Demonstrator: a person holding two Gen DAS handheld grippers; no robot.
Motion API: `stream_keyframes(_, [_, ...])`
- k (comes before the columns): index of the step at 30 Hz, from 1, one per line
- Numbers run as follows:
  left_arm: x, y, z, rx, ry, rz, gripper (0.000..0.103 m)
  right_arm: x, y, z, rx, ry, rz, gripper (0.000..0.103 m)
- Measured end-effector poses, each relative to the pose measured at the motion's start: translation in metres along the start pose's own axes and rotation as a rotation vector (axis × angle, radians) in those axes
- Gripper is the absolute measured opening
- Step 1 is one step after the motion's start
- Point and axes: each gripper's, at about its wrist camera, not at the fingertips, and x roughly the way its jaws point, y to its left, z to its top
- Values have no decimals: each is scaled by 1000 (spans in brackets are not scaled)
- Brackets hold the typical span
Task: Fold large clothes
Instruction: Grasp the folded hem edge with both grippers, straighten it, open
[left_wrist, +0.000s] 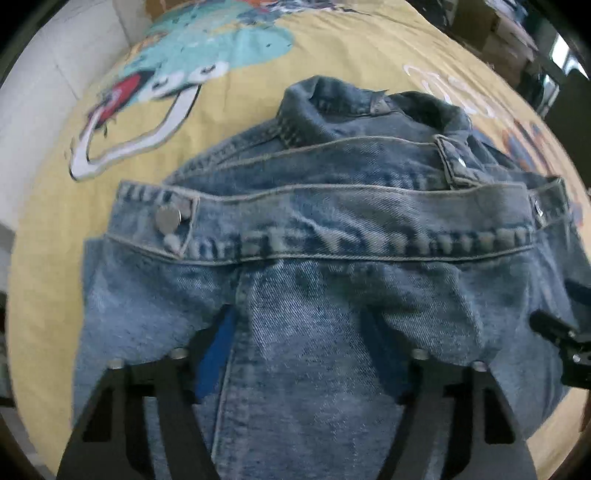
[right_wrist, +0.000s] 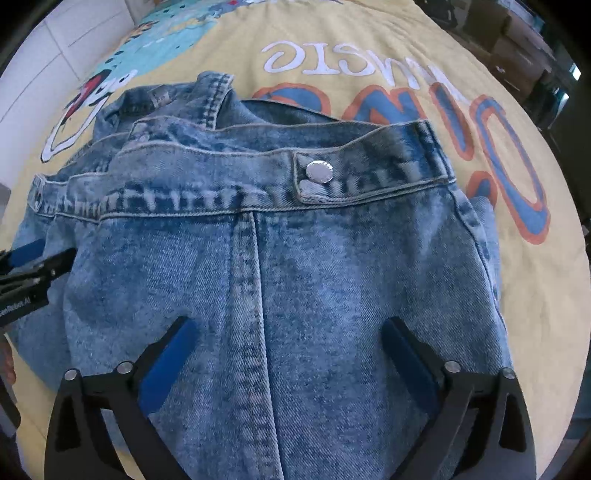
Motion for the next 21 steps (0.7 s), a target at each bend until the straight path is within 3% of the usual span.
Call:
stream_keyframes(1, [-1, -3, 0, 20, -11, 39, 35, 1, 3, 1, -7, -2, -1, 89])
stream_keyframes(2, [-1, -3, 1, 26, -21, 44, 25, -1, 5, 0, -17, -8, 5, 81])
stream_keyframes(4, [0, 0, 4, 11, -26, 55, 10, -3, 11, 1, -35, -15, -18, 76])
stream_keyframes(5, [0, 2, 5, 5, -31, 56, 7, -3, 13, 2, -47, -20, -18, 66])
stream_keyframes(6, [1, 4, 7, 0, -34, 51, 6, -5, 12, 3, -49, -36, -34, 45])
stream_keyframes(7, [2, 5, 9, 0, -32, 47, 6, -6, 11, 4, -52, -49, -64, 41])
stream_keyframes(10, [4, 5, 17, 20, -45, 64, 4, -2, 3, 9, -19, -50, -29, 34])
stream_keyframes(11, [4, 7, 20, 17, -53, 68, 4, -2, 0, 11, -10, -54, -25, 27])
stream_keyframes(12, [4, 8, 23, 8, -54, 68, 4, -4, -5, 18, 10, -66, -32, 7])
stream_keyframes(16, [4, 8, 18, 5, -64, 78, 4, 3, -24, 32, 113, -26, 40, 6])
stream_keyframes(19, [-1, 3, 10, 51, -97, 110, 8, -3, -25, 27, 112, -39, 55, 7])
stream_keyframes(21, [-7, 6, 7, 45, -108, 93, 8, -14, -32, 19, 124, -60, 82, 9])
